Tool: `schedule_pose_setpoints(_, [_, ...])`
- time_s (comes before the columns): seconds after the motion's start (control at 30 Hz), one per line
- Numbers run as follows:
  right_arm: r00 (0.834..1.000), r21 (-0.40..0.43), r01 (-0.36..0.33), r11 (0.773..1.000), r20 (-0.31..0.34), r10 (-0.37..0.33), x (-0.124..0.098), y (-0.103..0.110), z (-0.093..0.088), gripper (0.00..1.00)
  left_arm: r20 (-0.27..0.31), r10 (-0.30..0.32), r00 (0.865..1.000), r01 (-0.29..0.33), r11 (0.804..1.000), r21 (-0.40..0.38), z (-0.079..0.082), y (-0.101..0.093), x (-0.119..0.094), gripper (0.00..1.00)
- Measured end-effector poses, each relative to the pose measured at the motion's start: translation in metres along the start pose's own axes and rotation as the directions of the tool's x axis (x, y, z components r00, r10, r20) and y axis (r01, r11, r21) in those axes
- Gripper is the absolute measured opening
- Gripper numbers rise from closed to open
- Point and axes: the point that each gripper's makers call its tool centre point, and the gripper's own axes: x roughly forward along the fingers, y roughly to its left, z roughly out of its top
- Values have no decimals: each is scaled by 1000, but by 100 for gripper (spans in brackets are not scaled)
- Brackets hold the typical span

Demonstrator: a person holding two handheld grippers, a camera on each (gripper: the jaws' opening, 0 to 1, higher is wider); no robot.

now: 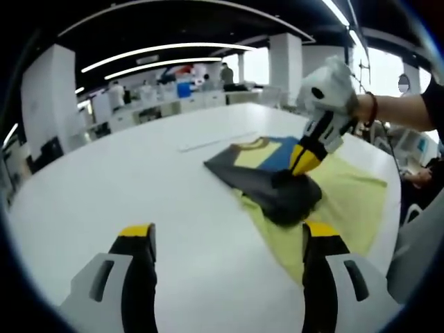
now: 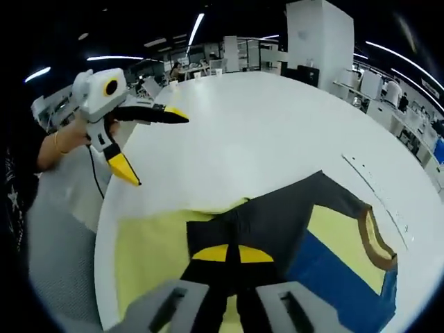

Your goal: Fold the garment on the visible template until the final outline fits inside the template.

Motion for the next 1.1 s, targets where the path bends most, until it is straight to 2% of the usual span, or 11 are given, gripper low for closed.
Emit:
schedule_pose_setpoints(0.17, [992, 74, 123, 990, 17, -124, -25, -27, -9, 0, 7, -4, 1000, 4, 1000, 0, 1, -3, 0, 82])
schedule_pose_setpoints(0.23, [988, 93, 152, 984, 26, -155, -33, -34, -11, 0, 3, -6, 1000, 6, 1000, 3, 1, -4, 1, 82])
schedule_pose_setpoints(0.33, [976, 133, 211, 968, 31, -217, -46, -46, -16, 0, 2, -9, 1000, 9, 1000, 10, 1, -6, 1, 82])
schedule_pose_setpoints(0.37, [967, 157, 245, 957, 26, -252, -52, -53, -19, 0, 3, -11, 1000, 11, 1000, 11, 1, -7, 1, 82])
schedule_pose_setpoints(0.47, [955, 178, 292, 940, 9, -298, -63, -61, -29, 0, 3, -12, 1000, 12, 1000, 10, 1, -8, 2, 81])
schedule_pose_setpoints(0.6, [940, 239, 334, 912, -11, -341, -74, -69, -41, 0, -3, -9, 1000, 9, 1000, 17, -1, -9, 2, 81])
schedule_pose_setpoints(0.67, [929, 254, 364, 896, -36, -367, -78, -73, -50, 0, -3, -10, 1000, 10, 1000, 15, -2, -9, 2, 80])
schedule_pose_setpoints(0.77, [921, 259, 386, 885, -48, -387, -81, -76, -58, 0, -12, -17, 1000, 17, 1000, 16, -5, -12, 4, 80])
schedule_pose_setpoints(0.83, [912, 290, 404, 868, -57, -406, -85, -79, -66, 0, -17, -18, 1000, 19, 1000, 23, -6, -13, 5, 80])
schedule_pose_setpoints(0.97, [880, 313, 469, 826, -89, -466, -95, -88, -81, 0, -19, -25, 999, 25, 999, 23, -6, -15, 6, 79])
schedule_pose_setpoints(1.1, [865, 323, 495, 807, -97, -492, -100, -91, -93, 0, -25, -27, 999, 28, 999, 25, -7, -17, 7, 79])
